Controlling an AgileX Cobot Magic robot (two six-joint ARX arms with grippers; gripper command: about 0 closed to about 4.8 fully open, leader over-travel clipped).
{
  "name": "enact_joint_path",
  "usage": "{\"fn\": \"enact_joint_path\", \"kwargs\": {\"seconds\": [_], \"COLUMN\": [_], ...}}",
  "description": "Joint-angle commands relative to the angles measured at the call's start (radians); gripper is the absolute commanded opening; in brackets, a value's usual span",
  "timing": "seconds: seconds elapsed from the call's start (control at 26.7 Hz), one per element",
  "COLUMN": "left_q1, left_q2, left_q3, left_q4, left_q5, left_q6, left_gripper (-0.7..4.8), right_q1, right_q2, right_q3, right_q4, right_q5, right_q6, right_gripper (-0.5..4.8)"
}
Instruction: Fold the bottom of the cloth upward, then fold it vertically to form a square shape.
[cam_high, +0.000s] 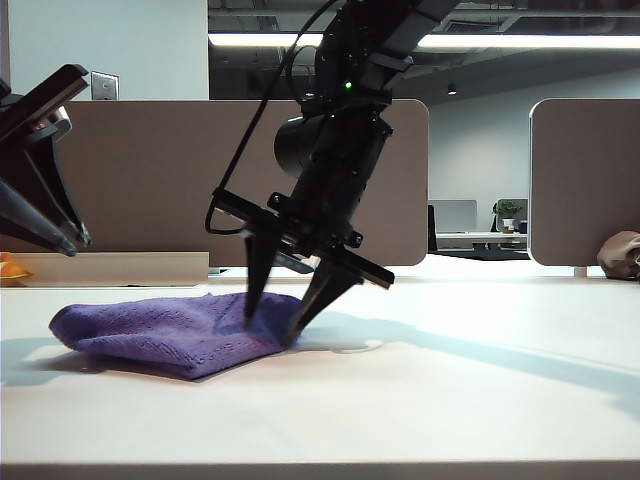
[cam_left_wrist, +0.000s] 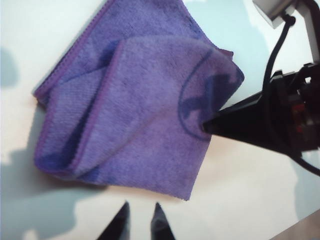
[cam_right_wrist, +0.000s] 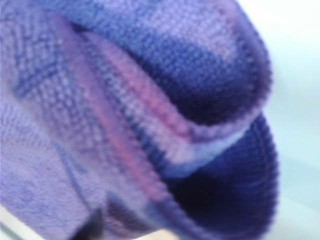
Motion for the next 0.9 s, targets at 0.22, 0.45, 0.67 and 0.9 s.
{"fn": "enact_joint_path", "kwargs": {"seconds": [0.22,0.45,0.67,0.9], "left_q1": [0.002,0.002,0.002,0.002], "left_q2": [-0.002,-0.002,-0.003,-0.004], "left_q3": [0.003,0.003,0.003,0.003], "left_q4": [-0.009,-0.011,-0.027,-0.062], "left_q5": [0.004,0.005,0.006,0.005], "left_q6": [0.008,0.008,0.011,0.039], "left_gripper": [0.57,0.57,0.57,0.57], "right_q1": [0.003,0.004,0.011,0.011], "right_q2": [-0.003,-0.004,-0.004,-0.004], "right_q3": [-0.002,-0.004,-0.003,-0.003], "right_q4": [-0.167,-0.24,-0.223,-0.108], "right_q5": [0.086,0.087,0.079,0.025], "right_q6": [-0.126,-0.156,-0.166,-0.087], "right_gripper": [0.08,0.08,0.58,2.28]}}
